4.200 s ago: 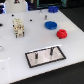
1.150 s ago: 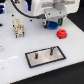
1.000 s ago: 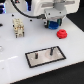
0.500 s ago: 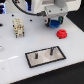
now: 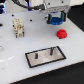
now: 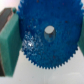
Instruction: Insert the blue gear onto the right peg, followed by the red gear
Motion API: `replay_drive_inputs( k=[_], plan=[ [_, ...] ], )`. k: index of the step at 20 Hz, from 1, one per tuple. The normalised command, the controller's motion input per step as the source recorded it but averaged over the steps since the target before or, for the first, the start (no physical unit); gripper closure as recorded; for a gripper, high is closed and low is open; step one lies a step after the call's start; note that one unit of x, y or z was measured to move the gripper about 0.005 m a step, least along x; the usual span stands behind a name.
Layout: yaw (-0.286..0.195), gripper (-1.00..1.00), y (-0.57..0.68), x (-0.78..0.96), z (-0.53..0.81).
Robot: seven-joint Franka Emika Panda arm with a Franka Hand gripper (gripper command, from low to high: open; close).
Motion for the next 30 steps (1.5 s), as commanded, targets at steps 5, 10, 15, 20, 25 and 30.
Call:
replay_drive_inputs(
  k=[5, 10, 15, 20, 25, 30],
  plan=[
    [0.000, 1.00, -0.18, 0.83, 0.50],
    [0.000, 1.00, -0.22, 0.84, 0.40],
    [0.000, 1.00, -0.26, 0.85, 0.31],
    [0.000, 1.00, -0.22, 0.86, 0.24],
    [0.000, 1.00, -0.21, 0.85, 0.17],
    [0.000, 1.00, -0.21, 0.74, 0.04]
  ],
)
